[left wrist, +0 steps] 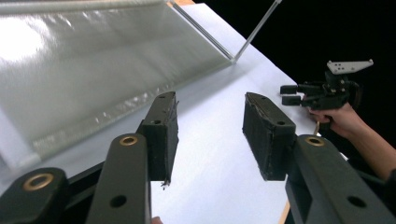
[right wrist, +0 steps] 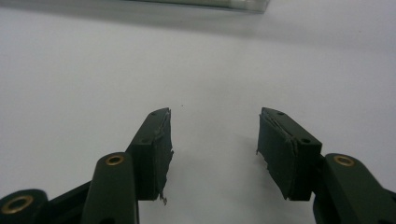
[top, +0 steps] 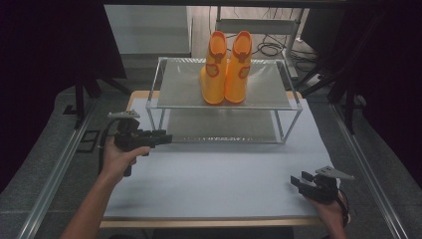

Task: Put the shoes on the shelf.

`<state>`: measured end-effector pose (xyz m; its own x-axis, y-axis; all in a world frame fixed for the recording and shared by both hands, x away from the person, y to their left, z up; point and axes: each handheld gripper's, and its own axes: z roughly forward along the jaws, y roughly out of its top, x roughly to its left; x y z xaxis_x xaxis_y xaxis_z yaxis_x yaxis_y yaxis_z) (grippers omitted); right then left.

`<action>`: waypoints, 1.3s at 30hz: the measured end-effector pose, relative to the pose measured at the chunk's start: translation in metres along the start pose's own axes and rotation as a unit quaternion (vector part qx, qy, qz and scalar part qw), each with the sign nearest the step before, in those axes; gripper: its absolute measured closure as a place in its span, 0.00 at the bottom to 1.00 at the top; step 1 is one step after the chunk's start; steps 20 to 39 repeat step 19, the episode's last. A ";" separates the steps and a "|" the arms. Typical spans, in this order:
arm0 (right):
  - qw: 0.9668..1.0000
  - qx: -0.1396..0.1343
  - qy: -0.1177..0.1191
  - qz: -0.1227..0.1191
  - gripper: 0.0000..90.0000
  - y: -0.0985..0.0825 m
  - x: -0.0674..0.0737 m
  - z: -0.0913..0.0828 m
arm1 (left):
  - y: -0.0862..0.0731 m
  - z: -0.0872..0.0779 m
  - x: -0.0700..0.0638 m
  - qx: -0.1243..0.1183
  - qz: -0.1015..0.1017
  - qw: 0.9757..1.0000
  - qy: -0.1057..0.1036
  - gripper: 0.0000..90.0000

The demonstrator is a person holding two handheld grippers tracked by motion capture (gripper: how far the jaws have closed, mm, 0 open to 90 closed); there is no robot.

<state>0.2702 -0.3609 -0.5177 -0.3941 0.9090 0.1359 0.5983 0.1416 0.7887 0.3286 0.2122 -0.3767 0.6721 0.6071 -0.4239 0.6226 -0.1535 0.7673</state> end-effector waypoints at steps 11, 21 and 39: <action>1.000 0.002 0.002 -0.003 0.49 0.000 0.001 0.002 | -0.026 -0.001 0.004 0.004 0.001 1.000 0.019 0.59; 1.000 0.002 0.002 -0.004 0.49 0.000 0.001 0.002 | -0.029 0.008 0.002 0.009 0.004 1.000 0.029 0.53; 1.000 0.002 0.002 -0.004 0.49 0.000 0.001 0.002 | -0.029 0.008 0.002 0.009 0.004 1.000 0.029 0.53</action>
